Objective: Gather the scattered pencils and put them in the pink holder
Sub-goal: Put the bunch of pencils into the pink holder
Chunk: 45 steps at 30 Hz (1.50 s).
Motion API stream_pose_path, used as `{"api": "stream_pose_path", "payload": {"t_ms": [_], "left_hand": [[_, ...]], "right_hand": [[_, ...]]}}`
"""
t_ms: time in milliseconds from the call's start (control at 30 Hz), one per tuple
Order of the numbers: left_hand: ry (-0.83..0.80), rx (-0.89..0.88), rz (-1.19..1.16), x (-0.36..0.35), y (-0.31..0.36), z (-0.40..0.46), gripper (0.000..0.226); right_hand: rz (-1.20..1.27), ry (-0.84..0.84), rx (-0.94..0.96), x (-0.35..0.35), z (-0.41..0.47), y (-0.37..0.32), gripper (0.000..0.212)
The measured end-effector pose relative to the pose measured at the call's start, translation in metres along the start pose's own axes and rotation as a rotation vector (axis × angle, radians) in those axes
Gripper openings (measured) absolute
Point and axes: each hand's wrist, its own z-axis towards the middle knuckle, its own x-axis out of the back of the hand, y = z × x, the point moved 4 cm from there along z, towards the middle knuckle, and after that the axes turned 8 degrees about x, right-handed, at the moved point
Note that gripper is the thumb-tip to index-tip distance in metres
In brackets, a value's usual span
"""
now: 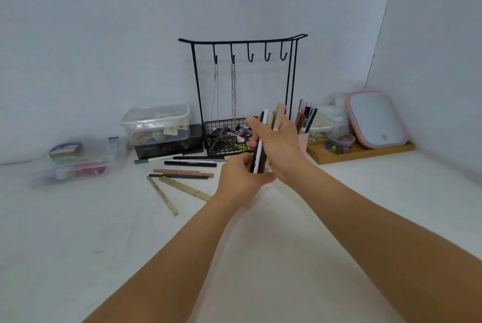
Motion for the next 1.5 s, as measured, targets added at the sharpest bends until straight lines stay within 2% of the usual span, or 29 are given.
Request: {"api": "stream_pose_path", "payload": {"t_ms": [167,267,400,533,633,867,1033,1167,1267,1400,1500], "left_hand": [[-0.016,-0.004,0.060,-0.018,-0.007,0.001,0.044],[0.074,-0.099,0.024,-0.022,-0.007,-0.001,0.043],[0.171,-0.157,-0.043,-0.016,-0.014,-0.001,0.039],[0.187,-0.169,-0.068,0.000,-0.017,0.012,0.032],[0.189,-0.187,-0.070,0.007,-0.016,0.018,0.029],[0.202,-0.220,-0.046,0.012,-0.022,0.019,0.027],[0.199,-0.226,-0.041,0.011,-0.025,0.020,0.025],[0.226,-0.224,-0.047,0.015,-0.026,0.020,0.026],[0.267,-0.216,-0.063,0.019,-0.025,0.020,0.027],[0.297,-0.220,-0.059,0.020,-0.024,0.020,0.026],[0.295,-0.223,-0.055,0.019,-0.025,0.020,0.026]], "right_hand": [[-0.235,-0.060,0.114,0.034,-0.006,0.020,0.020],[-0.240,-0.072,0.094,0.041,-0.002,0.028,0.018],[-0.064,-0.012,0.060,0.047,0.026,-0.004,0.017],[0.191,0.095,0.203,0.052,0.088,-0.061,0.019],[0.187,0.104,0.241,0.043,0.121,-0.065,0.021],[-0.028,0.074,0.114,0.038,0.144,-0.017,0.021],[-0.060,-0.082,-0.044,0.033,0.135,0.005,0.019],[-0.386,-0.132,-0.001,0.025,0.128,0.006,0.033],[-0.567,-0.151,-0.013,0.019,0.122,0.005,0.026],[-0.706,-0.185,-0.077,0.018,0.118,0.006,0.028],[-0.691,-0.196,-0.105,0.021,0.116,0.012,0.032]]}}
